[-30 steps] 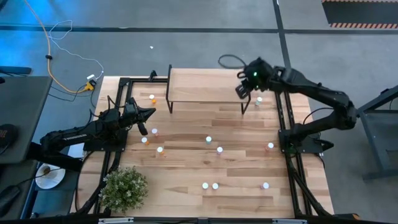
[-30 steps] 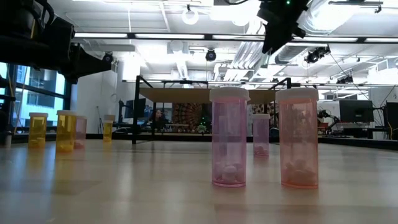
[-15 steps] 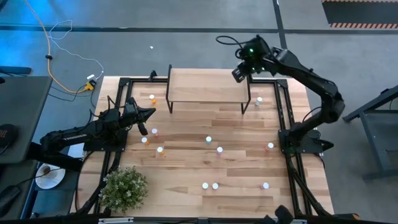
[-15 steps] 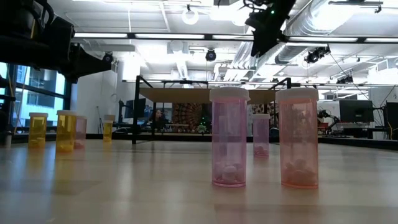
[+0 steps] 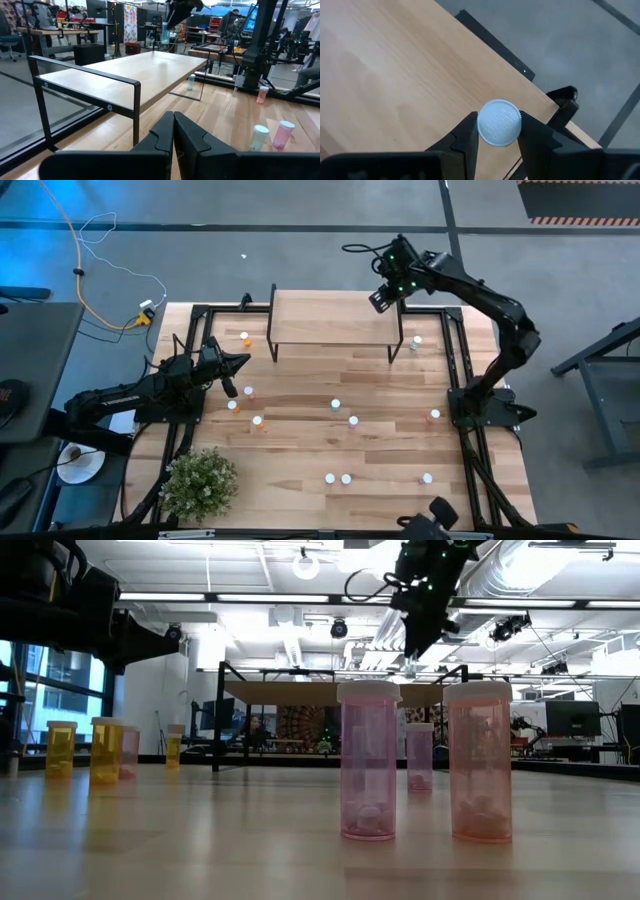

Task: Pick and place medicine bottles onto shelf by color
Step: Put the bottom right blue pill bottle on the shelf

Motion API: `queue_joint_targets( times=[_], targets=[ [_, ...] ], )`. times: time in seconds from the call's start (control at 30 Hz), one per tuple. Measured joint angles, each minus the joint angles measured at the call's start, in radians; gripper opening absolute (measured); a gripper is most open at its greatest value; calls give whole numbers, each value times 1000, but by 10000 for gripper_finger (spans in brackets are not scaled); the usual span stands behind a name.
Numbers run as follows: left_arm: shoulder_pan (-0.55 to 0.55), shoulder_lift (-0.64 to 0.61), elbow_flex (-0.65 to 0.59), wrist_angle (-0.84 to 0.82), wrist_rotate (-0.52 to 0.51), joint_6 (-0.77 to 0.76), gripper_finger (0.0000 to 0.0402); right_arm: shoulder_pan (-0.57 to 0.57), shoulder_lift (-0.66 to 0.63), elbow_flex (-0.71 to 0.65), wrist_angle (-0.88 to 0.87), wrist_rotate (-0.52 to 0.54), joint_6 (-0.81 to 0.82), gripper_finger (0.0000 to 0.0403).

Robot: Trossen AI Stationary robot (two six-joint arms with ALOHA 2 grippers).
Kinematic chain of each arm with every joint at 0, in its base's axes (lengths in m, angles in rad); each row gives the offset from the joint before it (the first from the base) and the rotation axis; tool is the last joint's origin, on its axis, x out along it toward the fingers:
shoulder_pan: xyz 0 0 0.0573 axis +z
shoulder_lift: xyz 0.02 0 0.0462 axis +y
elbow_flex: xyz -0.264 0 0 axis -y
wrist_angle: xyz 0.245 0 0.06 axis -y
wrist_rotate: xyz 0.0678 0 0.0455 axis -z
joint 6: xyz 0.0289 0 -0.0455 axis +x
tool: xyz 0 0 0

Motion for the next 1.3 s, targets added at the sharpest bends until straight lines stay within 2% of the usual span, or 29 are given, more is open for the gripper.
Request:
queue_joint_targets(
  times=[0.4, 0.67, 1.3],
  targets=[
    [0, 0, 0, 0, -1, 0, 0, -1, 81, -1, 25, -3, -19, 103],
    [0, 0, 0, 0, -1, 0, 0, -4, 83, -1, 13, 76, -15, 103],
    [0, 0, 0, 0, -1, 0, 0, -4, 83, -1, 14, 63, 40, 103]
  ],
)
